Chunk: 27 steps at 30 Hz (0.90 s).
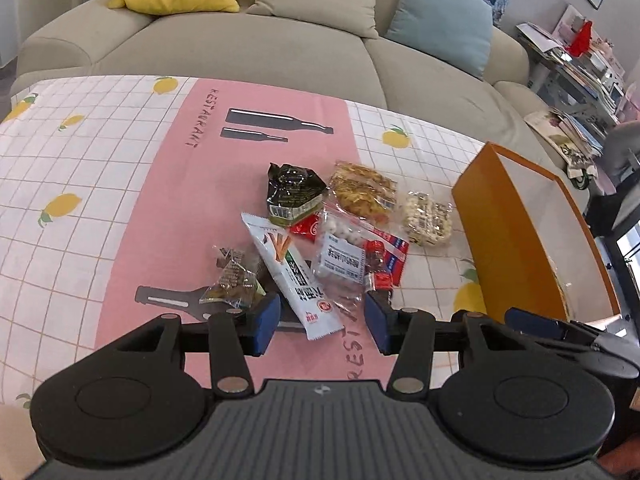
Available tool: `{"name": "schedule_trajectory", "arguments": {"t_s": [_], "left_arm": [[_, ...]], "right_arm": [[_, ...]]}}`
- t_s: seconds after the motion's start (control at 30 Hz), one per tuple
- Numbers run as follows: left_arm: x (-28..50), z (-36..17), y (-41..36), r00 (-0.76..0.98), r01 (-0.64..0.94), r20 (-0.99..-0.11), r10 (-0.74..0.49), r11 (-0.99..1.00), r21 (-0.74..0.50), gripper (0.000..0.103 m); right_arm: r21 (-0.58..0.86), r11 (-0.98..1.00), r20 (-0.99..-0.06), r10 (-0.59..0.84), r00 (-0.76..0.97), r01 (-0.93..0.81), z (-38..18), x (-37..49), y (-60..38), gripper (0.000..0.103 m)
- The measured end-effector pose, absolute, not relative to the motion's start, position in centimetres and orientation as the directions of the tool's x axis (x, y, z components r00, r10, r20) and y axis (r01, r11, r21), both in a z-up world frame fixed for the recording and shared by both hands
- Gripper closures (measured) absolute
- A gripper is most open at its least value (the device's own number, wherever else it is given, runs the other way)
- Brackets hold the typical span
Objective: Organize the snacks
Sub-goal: 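Move both tools back over the remaining snacks, then grasp the clear tub of white balls with the left tool while the right tool grasps the cola candy bottle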
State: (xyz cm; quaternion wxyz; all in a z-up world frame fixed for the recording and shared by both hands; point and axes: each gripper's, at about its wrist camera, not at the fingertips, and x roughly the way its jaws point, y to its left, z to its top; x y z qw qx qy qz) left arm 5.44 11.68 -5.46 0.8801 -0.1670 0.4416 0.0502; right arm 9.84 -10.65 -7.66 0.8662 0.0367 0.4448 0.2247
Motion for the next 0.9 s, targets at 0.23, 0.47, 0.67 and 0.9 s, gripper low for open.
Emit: {"name": "schedule_trajectory", "arguments": {"t_s": [0.23, 0.47, 0.67, 0.9], "left_arm": [[8.3, -7.2, 11.7, 0.6, -0.192, -0.794, -0.102, 0.945, -0.266, 0.046], [11.9, -9.5, 11.6, 0.542, -0.144, -0.834, -0.105, 0.966, -0.215, 0.053], [13.8, -10.8, 11.5, 0.515, -0.097, -0.85, -0.11, 0.978, -0.186, 0.053], [16.0, -12.3, 10.5, 0.483, -0.018, -0.868, -0.117, 0.99, -0.143, 0.053]], "right_arm": [[0.237, 0.886, -0.77, 0.422, 0.479, -0.398, -9.1, 11.7, -8.8, 0.036], [0.226, 0.869, -0.802, 0.423, 0.423, -0.44, -11.6, 14.7, -6.1, 0.048], [0.216, 0.867, -0.834, 0.403, 0.377, -0.45, -14.0, 16.4, -4.1, 0.057], [0.245, 0.865, -0.85, 0.409, 0.333, -0.438, -15.6, 17.0, -4.1, 0.074]]}}
